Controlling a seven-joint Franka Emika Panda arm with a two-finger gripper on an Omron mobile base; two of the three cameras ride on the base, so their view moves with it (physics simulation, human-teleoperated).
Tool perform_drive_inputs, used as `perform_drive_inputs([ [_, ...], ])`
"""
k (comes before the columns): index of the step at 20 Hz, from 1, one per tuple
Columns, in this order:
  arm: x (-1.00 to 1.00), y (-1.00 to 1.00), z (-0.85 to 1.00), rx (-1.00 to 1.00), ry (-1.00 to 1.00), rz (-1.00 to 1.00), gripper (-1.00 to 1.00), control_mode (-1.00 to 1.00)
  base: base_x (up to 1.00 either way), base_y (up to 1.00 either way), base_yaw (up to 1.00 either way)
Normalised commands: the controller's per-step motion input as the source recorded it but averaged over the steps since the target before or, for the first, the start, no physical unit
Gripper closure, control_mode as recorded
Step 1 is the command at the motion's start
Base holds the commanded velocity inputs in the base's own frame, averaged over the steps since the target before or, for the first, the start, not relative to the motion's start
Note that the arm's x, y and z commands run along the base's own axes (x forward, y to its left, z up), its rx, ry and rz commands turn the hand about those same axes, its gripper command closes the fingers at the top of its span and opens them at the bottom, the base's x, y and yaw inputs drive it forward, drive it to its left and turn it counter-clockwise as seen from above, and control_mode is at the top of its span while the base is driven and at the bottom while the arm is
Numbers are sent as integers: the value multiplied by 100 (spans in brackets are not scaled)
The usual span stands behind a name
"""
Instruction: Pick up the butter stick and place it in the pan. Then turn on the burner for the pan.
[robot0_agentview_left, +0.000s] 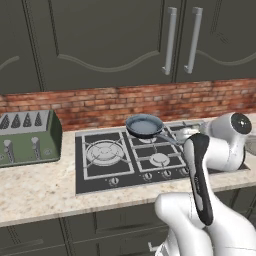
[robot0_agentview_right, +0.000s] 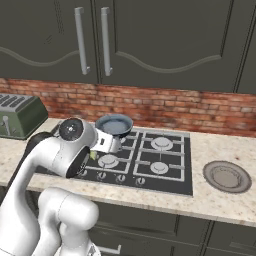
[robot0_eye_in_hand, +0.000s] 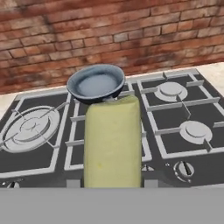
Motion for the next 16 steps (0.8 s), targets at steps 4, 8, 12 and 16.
perform_drive_inputs([
  [4, 25, 43, 11, 0, 0, 0, 100, -100, 0, 0, 0],
  [8, 34, 44, 8, -1, 0, 0, 100, -100, 0, 0, 0],
  [12, 50, 23, 3, 0, 0, 0, 100, -100, 0, 0, 0],
  [16, 42, 0, 0, 0, 0, 0, 100, -100, 0, 0, 0],
])
